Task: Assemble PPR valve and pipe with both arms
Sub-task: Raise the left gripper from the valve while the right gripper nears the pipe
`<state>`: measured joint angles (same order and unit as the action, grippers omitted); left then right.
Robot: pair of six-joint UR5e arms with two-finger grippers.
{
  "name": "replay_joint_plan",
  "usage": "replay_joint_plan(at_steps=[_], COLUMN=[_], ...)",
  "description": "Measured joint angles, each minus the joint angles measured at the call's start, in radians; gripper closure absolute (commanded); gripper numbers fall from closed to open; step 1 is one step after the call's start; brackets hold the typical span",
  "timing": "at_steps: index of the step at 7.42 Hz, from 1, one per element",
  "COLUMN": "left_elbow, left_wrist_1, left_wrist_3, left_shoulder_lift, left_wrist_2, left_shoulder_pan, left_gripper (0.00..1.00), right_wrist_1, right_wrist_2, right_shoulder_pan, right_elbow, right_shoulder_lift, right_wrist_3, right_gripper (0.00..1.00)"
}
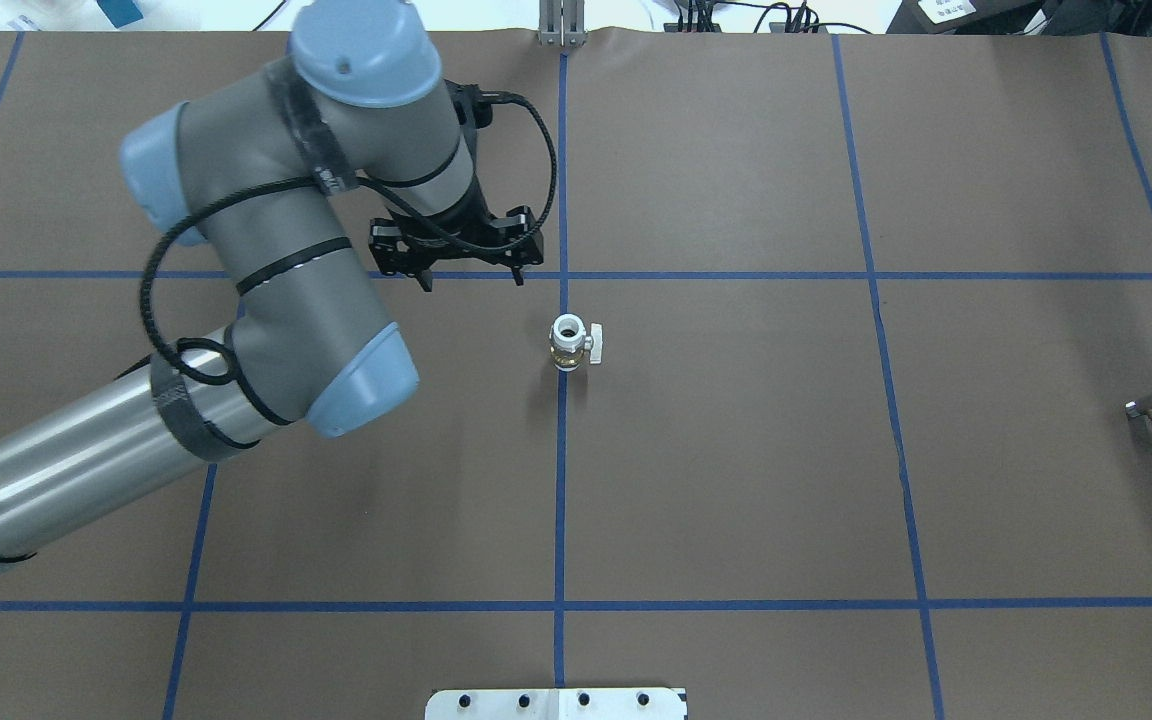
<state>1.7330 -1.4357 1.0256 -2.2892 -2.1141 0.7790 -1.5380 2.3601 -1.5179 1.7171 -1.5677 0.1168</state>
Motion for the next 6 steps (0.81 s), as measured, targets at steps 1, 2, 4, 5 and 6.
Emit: replay_joint_plan(at_steps=[1,2,4,5,6], left_elbow=[0.057,0.105,0.149,0.153,0.154], left_wrist_1=[0.029,0.044,0.051,0.051,0.05], left_wrist_3=[-0.07,-0.133,-0.184,-0.189,-0.19], left_shoulder_lift=[0.057,0.115,0.179,0.19,0.195], left_wrist_2=[-0.031,-0.047,-0.056,-0.057,-0.058], left_shoulder_pan=[0.055,0.099,0.143,0.147,0.148], left_gripper=[0.0,0.0,0.0,0.0,0.0], right_wrist_1=[0.055,0.114,0.17,0.153,0.143], right_wrist_2=[0.005,0.004,-0.004,-0.025,-0.033], right_shoulder_pan=[0.027,0.06,0.144,0.202,0.231], right_elbow=[0.009,0.013,-0.001,-0.026,-0.042], right_shoulder_lift=[-0.018,-0.052,-0.083,-0.07,-0.06], right_wrist_3=[0.023,0.032,0.042,0.064,0.1], right_gripper=[0.01,0.01,0.01,0.01,0.01])
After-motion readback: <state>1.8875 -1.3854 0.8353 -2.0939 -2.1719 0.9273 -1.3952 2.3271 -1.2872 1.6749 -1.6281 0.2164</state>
